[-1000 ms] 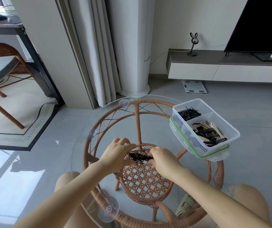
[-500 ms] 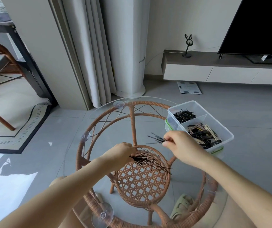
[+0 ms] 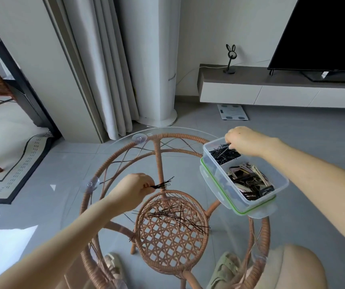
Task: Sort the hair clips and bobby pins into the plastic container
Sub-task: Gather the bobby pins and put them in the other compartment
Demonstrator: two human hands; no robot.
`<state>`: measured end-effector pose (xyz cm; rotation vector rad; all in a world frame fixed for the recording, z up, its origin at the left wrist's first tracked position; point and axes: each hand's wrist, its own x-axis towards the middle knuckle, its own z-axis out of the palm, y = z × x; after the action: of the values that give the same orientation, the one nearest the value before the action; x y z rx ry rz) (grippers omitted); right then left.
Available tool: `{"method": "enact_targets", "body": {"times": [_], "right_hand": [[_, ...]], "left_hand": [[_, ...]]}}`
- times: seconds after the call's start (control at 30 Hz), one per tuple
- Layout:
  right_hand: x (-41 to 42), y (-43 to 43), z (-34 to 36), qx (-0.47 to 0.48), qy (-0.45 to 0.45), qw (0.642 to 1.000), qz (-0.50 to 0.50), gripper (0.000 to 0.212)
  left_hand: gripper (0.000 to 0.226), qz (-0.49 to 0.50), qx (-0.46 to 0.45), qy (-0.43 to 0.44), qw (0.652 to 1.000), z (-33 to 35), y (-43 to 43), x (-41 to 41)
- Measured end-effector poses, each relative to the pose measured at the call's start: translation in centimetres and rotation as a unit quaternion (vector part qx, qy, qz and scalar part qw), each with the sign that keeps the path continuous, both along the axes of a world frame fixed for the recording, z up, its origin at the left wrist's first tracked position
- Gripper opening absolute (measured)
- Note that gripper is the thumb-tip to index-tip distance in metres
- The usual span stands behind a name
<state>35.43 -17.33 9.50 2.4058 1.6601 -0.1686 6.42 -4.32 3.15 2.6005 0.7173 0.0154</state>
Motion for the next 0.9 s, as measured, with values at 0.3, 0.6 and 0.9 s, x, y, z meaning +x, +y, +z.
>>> {"method": "enact_targets", "body": {"times": [0.3,0.6,0.9], "right_hand": [[1.4,0.1,-1.4,0.046,0.093,0.994,-0.029,0.025],[2.6,-4.1,-0.3,0.202,0.097,0.973,-0.060,0.021],[1.7,-6.2,-0.5,0.235,0.119,0.963,-0.055,0.016]], "left_hand": [[0.018,0.000,-0.003,-0.089,0.996,5.1,-0.1,5.5],[0.021,-0.069,0.034,-0.032,0.996,5.7,-4.0,19.2],[0.032,-0.085,0.077,0.072,0.991,3.5,-5.4,24.5]]}}
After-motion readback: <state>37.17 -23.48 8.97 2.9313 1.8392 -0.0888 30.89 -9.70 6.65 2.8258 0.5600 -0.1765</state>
